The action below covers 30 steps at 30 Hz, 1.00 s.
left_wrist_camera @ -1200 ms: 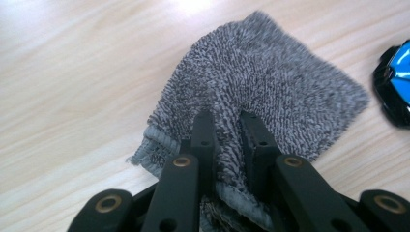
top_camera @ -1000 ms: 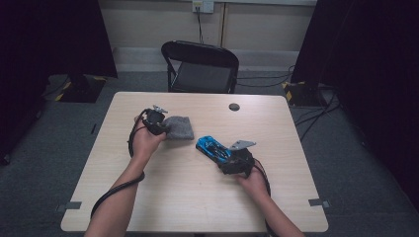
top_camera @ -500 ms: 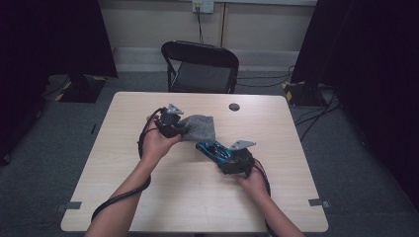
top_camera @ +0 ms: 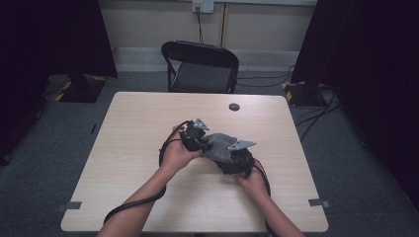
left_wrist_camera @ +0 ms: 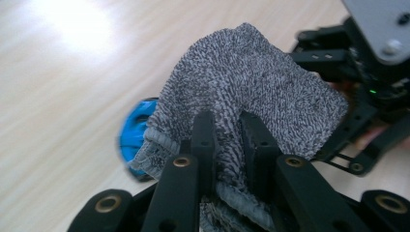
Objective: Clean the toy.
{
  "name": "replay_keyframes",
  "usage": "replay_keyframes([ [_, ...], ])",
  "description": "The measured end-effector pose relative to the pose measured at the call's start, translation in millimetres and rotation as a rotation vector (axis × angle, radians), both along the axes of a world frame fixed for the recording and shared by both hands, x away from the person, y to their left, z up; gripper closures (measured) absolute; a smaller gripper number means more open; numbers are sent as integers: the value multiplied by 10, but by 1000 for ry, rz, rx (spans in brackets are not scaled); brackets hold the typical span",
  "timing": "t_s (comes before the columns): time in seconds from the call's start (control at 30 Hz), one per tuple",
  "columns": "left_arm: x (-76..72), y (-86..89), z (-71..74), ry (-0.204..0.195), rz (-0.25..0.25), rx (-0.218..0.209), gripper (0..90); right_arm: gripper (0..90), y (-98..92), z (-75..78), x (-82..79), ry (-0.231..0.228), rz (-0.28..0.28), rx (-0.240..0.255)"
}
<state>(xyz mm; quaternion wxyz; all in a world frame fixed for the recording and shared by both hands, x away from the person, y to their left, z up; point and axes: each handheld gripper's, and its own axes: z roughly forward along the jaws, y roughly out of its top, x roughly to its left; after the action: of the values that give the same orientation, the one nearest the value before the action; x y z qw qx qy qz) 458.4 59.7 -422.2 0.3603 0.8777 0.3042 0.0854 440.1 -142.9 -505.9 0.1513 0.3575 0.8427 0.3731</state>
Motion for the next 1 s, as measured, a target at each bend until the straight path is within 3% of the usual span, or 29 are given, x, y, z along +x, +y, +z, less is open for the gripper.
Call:
replay_keyframes([
  [0.2,49,-84,-130,-6,-13,92,776,232,0,0,0,0,0,0],
  [0.53,170,-35,-164,-15,21,129,774,232,0,0,0,0,0,0],
  [1.0,367,180,-222,3,120,148,775,232,0,0,0,0,1,0],
])
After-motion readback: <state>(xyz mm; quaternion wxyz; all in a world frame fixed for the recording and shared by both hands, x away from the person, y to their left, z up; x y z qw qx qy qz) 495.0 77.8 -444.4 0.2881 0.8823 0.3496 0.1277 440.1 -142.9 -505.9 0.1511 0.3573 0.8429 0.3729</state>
